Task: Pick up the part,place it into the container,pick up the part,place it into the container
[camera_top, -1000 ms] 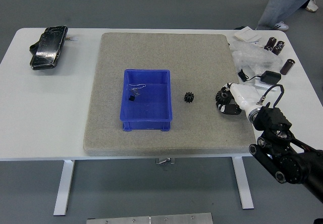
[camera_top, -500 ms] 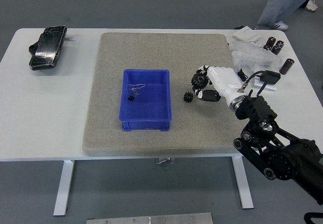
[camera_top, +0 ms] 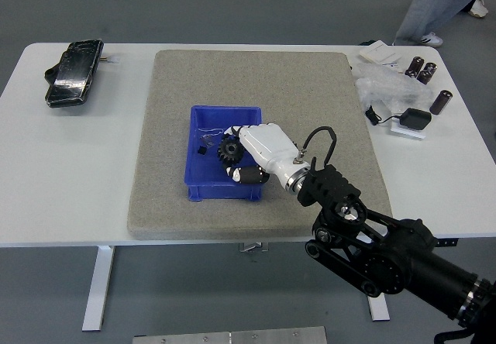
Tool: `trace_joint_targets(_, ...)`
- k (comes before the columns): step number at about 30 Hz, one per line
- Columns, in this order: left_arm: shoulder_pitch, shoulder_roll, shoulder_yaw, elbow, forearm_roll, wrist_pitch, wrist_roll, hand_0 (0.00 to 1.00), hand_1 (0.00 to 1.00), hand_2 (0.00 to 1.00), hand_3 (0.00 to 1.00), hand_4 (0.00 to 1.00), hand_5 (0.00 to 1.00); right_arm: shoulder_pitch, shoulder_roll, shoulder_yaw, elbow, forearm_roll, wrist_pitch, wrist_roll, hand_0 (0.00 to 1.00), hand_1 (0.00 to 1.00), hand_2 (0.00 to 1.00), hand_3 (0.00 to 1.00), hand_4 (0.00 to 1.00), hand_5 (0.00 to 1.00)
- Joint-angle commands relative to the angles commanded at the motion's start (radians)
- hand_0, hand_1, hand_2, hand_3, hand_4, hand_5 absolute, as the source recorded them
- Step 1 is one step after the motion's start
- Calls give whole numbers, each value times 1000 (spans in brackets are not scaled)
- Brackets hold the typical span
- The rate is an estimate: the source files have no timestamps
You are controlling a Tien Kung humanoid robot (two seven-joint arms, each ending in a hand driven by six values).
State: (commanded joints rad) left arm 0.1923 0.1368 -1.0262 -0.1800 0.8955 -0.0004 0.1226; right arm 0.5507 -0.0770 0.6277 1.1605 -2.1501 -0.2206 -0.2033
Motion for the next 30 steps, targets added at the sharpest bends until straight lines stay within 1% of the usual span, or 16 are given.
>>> trace_joint_targets(1, 0, 0, 0, 0, 0, 0, 0, 668, 664, 636, 626, 708, 222, 1, 1, -2, -1, -1, -3, 1, 821, 800, 801, 711, 621, 388)
trace_joint_targets(6, -2, 0, 0, 0, 1, 0, 0, 668, 664, 636, 626, 708, 222, 4, 10, -4, -4, 4, -9, 1, 821, 800, 801, 711, 621, 388)
trace_joint_targets(7, -2, 0, 0, 0, 1, 0, 0, 668, 664, 636, 626, 709, 222, 4, 11, -4, -4, 5, -8, 1, 869, 841, 846, 832, 768, 470)
trace_joint_targets(12, -2, -1, 0, 0, 2, 0, 0, 668, 664, 636, 626, 709, 222, 3, 10, -3, 6, 42, -19, 12, 869, 841, 846, 832, 768, 470)
trace_joint_targets(13, -2, -1, -1, 0, 3, 0, 0, 668, 664, 636, 626, 708, 222, 2, 10, -1, 11, 60, -27, 19, 865, 834, 843, 839, 817, 487)
trace_joint_targets(15, -2, -1, -2, 0, 4, 0, 0, 668, 664, 636, 626, 708, 222, -2, 9, 6, 23, 95, -41, 34, 865, 834, 843, 839, 817, 487)
trace_joint_targets(18, -2, -2, -3, 0, 4, 0, -1, 668, 664, 636, 626, 708, 222, -21, 6, 52, 57, 161, -79, 66, 865, 834, 843, 839, 817, 487)
trace_joint_targets(19, -2, -2, -2, 0, 3, 0, -1, 668, 664, 635, 625, 707, 223, -29, 3, 73, 66, 181, -96, 75, 834, 812, 829, 833, 830, 498)
trace_joint_targets(21, -1, -3, -1, 0, 2, 0, -1, 668, 664, 635, 625, 707, 223, -42, -4, 113, 70, 204, -123, 88, 834, 812, 829, 833, 830, 498)
trace_joint_targets(22, -1, -3, 0, 0, 1, 0, -1, 668, 664, 635, 625, 707, 223, -48, -11, 140, 66, 214, -134, 94, 834, 812, 829, 833, 830, 498)
trace_joint_targets(24, 0, -3, 0, 0, 0, 0, -1, 668, 664, 635, 625, 707, 223, -53, -32, 185, 34, 229, -148, 107, 834, 812, 829, 833, 830, 498)
trace_joint_targets(25, 0, -3, 0, 0, -1, 1, -1, 668, 664, 634, 624, 706, 221, -55, -42, 204, 18, 233, -151, 112, 758, 742, 776, 785, 798, 474)
trace_joint_targets(26, 0, -3, 0, 0, -2, 1, -1, 668, 664, 634, 624, 706, 221, -56, -54, 225, -1, 235, -152, 116, 758, 742, 776, 785, 798, 474)
trace_joint_targets(28, -1, -3, 0, 0, -3, 1, -1, 668, 664, 634, 624, 706, 221, -59, -81, 247, -44, 233, -144, 119, 758, 742, 776, 785, 798, 474)
trace_joint_targets(30, -1, -4, -1, 0, -3, 1, -1, 668, 664, 634, 624, 706, 221, -62, -98, 249, -80, 226, -133, 118, 758, 742, 776, 785, 798, 474)
